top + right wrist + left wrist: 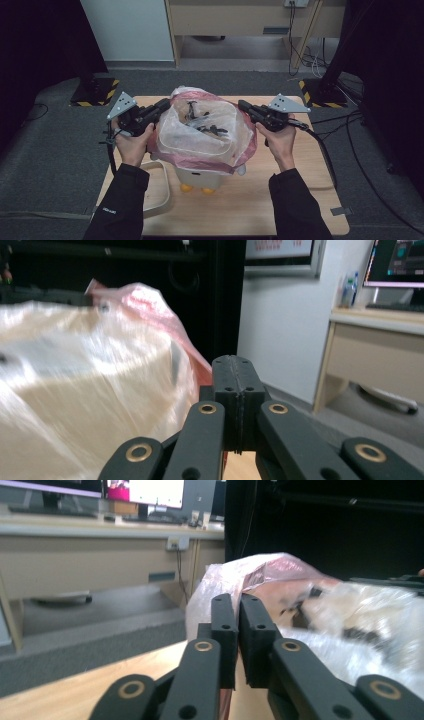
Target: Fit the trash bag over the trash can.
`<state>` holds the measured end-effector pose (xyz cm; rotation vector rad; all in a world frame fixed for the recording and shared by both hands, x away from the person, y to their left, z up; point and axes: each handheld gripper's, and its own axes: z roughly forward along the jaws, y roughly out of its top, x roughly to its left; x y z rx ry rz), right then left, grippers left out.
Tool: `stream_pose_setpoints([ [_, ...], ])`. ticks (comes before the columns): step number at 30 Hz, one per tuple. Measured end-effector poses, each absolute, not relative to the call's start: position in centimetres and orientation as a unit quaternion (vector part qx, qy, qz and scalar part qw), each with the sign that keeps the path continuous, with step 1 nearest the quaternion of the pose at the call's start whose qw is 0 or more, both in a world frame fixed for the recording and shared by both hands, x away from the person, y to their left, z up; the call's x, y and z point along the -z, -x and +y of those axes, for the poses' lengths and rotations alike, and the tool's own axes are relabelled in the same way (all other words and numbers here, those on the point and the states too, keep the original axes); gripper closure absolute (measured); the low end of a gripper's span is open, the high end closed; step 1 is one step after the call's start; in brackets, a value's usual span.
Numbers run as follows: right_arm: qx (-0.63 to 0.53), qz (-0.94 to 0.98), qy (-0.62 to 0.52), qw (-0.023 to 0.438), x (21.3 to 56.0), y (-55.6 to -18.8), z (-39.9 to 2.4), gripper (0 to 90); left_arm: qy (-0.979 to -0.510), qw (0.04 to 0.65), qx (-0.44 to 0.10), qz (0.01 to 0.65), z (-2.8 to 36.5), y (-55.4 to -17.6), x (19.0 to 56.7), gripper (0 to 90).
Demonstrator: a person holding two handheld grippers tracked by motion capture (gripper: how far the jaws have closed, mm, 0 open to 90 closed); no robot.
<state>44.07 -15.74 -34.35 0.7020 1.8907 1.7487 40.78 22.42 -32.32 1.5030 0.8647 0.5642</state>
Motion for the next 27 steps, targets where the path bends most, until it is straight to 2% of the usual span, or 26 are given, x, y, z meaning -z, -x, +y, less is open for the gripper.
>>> stream_pose_setpoints([
  [7,-0.611,0.709,-0.264,0.231,35.6,-44.0,-15.3,90.0,-0.651,0.602,-0.230,0.400,22.4,-41.2,33.0,90.0],
  [9,-0.599,0.717,-0.269,0.234,36.1,-44.0,-15.4,90.0,-0.658,0.577,-0.253,0.412,22.4,-41.5,33.2,90.0],
  [13,-0.596,0.717,-0.281,0.229,36.9,-44.0,-16.0,90.0,-0.668,0.555,-0.253,0.426,22.7,-41.8,34.1,90.0],
  [17,-0.608,0.708,-0.276,0.230,36.8,-43.8,-16.4,90.0,-0.660,0.587,-0.236,0.406,22.9,-41.3,34.5,90.0],
  [20,-0.633,0.687,-0.272,0.233,36.2,-43.6,-16.7,90.0,-0.654,0.599,-0.233,0.398,23.2,-41.0,34.1,85.6],
  [22,-0.652,0.669,-0.273,0.230,35.8,-43.4,-16.9,90.0,-0.648,0.607,-0.233,0.396,23.5,-41.0,33.8,85.9],
  [27,-0.693,0.633,-0.278,0.203,35.0,-43.1,-17.2,73.4,-0.633,0.625,-0.225,0.397,23.7,-41.1,33.2,90.0],
])
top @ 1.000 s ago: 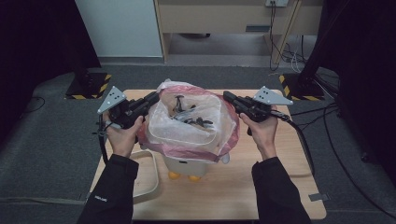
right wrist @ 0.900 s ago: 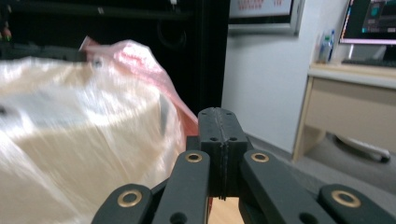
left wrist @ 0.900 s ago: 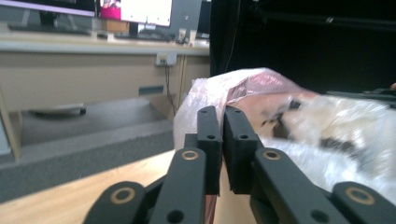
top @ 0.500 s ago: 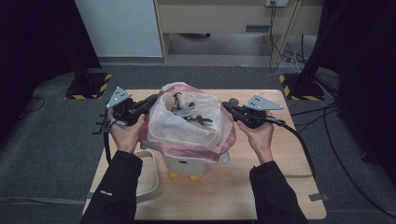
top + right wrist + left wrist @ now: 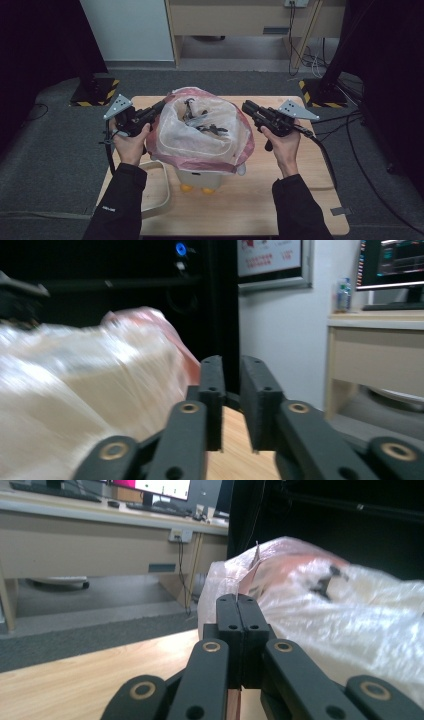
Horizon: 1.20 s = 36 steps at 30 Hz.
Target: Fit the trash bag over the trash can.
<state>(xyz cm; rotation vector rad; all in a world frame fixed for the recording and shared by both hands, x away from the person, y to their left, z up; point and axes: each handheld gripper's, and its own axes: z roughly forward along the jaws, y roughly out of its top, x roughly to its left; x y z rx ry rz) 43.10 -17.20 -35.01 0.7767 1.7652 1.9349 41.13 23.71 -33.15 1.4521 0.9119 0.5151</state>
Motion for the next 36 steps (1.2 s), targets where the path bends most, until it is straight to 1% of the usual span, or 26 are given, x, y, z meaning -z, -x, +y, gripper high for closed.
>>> stream_pose_setpoints([
  [4,-0.700,0.630,-0.277,0.190,34.9,-42.9,-17.3,60.9,-0.633,0.625,-0.224,0.397,23.3,-41.3,33.0,90.0],
  [7,-0.701,0.634,-0.270,0.185,34.9,-42.8,-17.3,55.1,-0.637,0.624,-0.223,0.393,22.8,-41.5,33.2,90.0],
  [11,-0.690,0.649,-0.266,0.176,35.2,-42.8,-17.1,50.7,-0.648,0.617,-0.222,0.387,22.3,-41.7,33.1,90.0],
  [14,-0.684,0.661,-0.263,0.162,35.5,-43.0,-16.8,49.8,-0.642,0.629,-0.218,0.381,22.3,-41.9,33.0,90.0],
  [16,-0.680,0.668,-0.260,0.156,35.7,-43.2,-16.6,53.2,-0.648,0.626,-0.216,0.376,22.2,-42.0,32.9,90.0],
  [19,-0.676,0.675,-0.254,0.148,36.0,-43.3,-16.4,63.5,-0.660,0.616,-0.218,0.370,21.9,-42.3,32.8,90.0],
  [21,-0.678,0.677,-0.247,0.144,36.0,-43.3,-16.3,75.6,-0.662,0.615,-0.217,0.369,21.9,-42.6,32.7,90.0],
  [22,-0.680,0.676,-0.247,0.144,36.1,-43.3,-16.3,79.9,-0.662,0.615,-0.218,0.370,22.0,-42.7,32.7,90.0],
  [23,-0.680,0.676,-0.242,0.148,36.1,-43.2,-16.3,86.7,-0.661,0.614,-0.218,0.371,22.0,-42.8,32.7,90.0],
  [24,-0.681,0.675,-0.241,0.149,36.1,-43.2,-16.3,90.0,-0.663,0.613,-0.217,0.372,22.0,-42.9,32.7,90.0],
  [33,-0.654,0.694,-0.248,0.171,36.2,-43.0,-16.6,90.0,-0.689,0.560,-0.222,0.402,21.9,-43.7,33.2,90.0],
  [34,-0.649,0.697,-0.250,0.174,36.2,-43.0,-16.7,90.0,-0.694,0.558,-0.211,0.404,21.9,-43.6,33.3,90.0],
  [36,-0.644,0.700,-0.252,0.177,36.2,-43.0,-16.7,90.0,-0.707,0.530,-0.211,0.418,21.9,-43.6,33.5,90.0],
])
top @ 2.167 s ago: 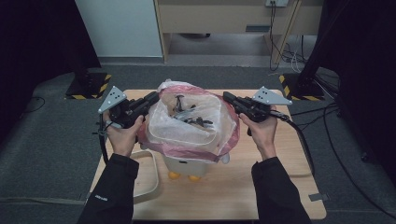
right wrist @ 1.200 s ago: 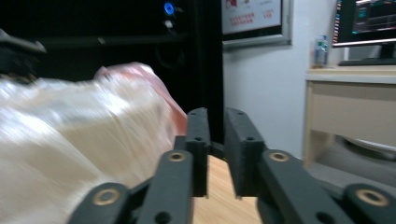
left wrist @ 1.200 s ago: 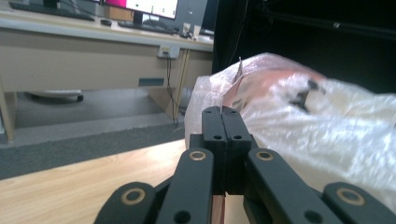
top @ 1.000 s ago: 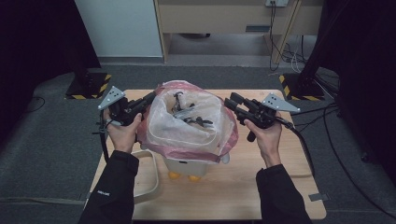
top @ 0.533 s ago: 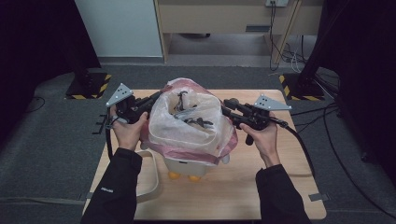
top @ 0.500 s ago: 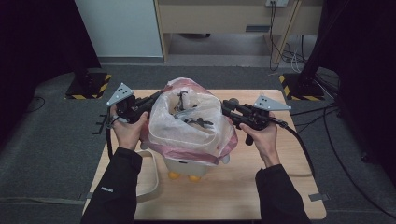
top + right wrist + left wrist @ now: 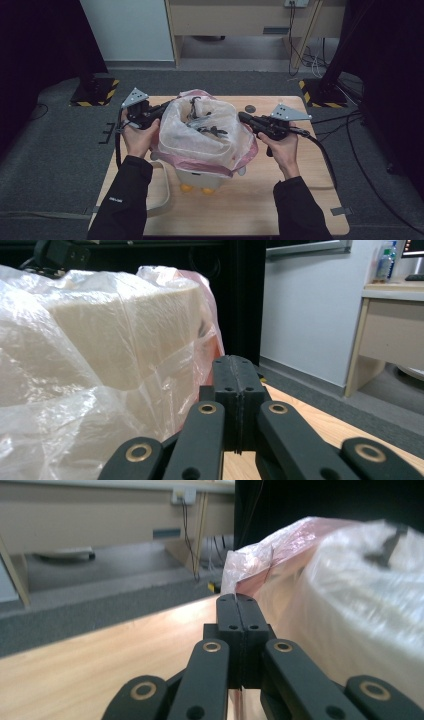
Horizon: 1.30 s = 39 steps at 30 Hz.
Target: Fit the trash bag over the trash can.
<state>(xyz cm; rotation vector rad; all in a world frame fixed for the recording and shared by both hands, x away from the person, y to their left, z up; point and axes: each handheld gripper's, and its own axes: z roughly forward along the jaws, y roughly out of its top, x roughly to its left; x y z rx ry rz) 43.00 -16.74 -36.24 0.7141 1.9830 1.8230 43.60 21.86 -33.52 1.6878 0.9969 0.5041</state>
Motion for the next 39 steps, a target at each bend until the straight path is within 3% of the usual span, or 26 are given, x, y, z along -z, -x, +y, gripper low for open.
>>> stream_pose_setpoints([
  [5,-0.629,0.709,-0.257,0.188,36.2,-42.9,-17.0,90.0,-0.728,0.492,-0.189,0.438,22.4,-43.3,34.8,90.0],
  [9,-0.621,0.714,-0.260,0.194,36.2,-42.8,-17.1,90.0,-0.716,0.506,-0.172,0.449,23.0,-43.0,35.2,89.1],
  [16,-0.627,0.705,-0.260,0.205,36.0,-42.3,-17.2,90.0,-0.676,0.544,-0.211,0.450,25.1,-41.1,34.6,65.8],
  [23,-0.663,0.661,-0.281,0.210,34.6,-41.7,-18.2,69.0,-0.632,0.594,-0.238,0.437,27.0,-37.8,34.0,50.5],
  [29,-0.692,0.628,-0.286,0.213,33.5,-40.8,-19.2,51.7,-0.613,0.599,-0.270,0.439,28.5,-34.1,34.7,39.2],
  [35,-0.701,0.618,-0.285,0.213,31.7,-39.6,-19.1,38.0,-0.627,0.562,-0.271,0.467,30.1,-30.9,38.5,32.6],
  [39,-0.701,0.623,-0.277,0.211,30.4,-38.8,-18.3,33.4,-0.634,0.538,-0.251,0.495,31.3,-29.6,41.7,30.3],
])
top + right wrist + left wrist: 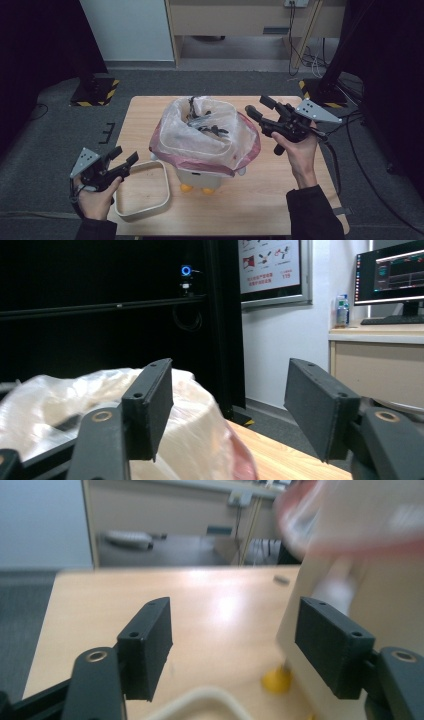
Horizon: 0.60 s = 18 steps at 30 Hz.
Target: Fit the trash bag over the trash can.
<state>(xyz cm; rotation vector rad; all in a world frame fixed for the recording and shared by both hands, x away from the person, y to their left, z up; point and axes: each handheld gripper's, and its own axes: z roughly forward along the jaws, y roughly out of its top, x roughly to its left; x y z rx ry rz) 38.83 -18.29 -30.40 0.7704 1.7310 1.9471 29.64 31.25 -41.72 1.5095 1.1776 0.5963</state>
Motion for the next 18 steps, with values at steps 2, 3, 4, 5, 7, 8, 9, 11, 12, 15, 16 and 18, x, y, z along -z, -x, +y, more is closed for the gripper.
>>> stream_pose_setpoints([
  [2,-0.701,0.626,-0.272,0.206,29.8,-38.5,-17.8,30.4,-0.641,0.522,-0.243,0.508,31.7,-29.2,43.2,28.9],
  [3,-0.701,0.627,-0.271,0.203,29.5,-38.3,-17.6,29.1,-0.641,0.516,-0.237,0.516,31.9,-29.1,43.8,28.4],
  [4,-0.703,0.627,-0.268,0.202,29.2,-38.1,-17.4,28.4,-0.644,0.508,-0.236,0.521,32.0,-28.9,44.5,27.7],
  [5,-0.703,0.628,-0.268,0.199,28.8,-37.9,-17.1,27.5,-0.649,0.496,-0.240,0.524,32.2,-28.8,45.1,27.3],
  [7,-0.705,0.628,-0.262,0.199,28.2,-37.5,-16.6,26.0,-0.659,0.470,-0.247,0.532,32.4,-28.5,46.5,26.2],
  [8,-0.707,0.628,-0.259,0.200,27.9,-37.4,-16.4,25.4,-0.661,0.462,-0.246,0.537,32.5,-28.5,47.2,26.2],
  [9,-0.706,0.630,-0.257,0.198,27.6,-37.2,-16.1,25.1,-0.667,0.450,-0.246,0.541,32.7,-28.5,47.9,26.2],
  [11,-0.706,0.630,-0.255,0.199,27.1,-36.9,-15.6,24.0,-0.664,0.437,-0.248,0.553,33.0,-28.3,48.8,26.1],
  [12,-0.704,0.631,-0.255,0.203,27.0,-36.8,-15.3,23.9,-0.664,0.435,-0.248,0.556,33.1,-28.2,49.1,25.8],
  [15,-0.704,0.632,-0.252,0.202,26.5,-36.5,-14.5,23.3,-0.665,0.429,-0.253,0.556,33.2,-28.3,50.0,25.9],
  [16,-0.703,0.632,-0.253,0.204,26.3,-36.4,-14.3,22.9,-0.667,0.426,-0.253,0.556,33.3,-28.4,50.3,25.9],
  [18,-0.707,0.629,-0.255,0.199,26.0,-36.3,-13.7,22.9,-0.672,0.421,-0.253,0.554,33.4,-28.6,50.7,25.8],
])
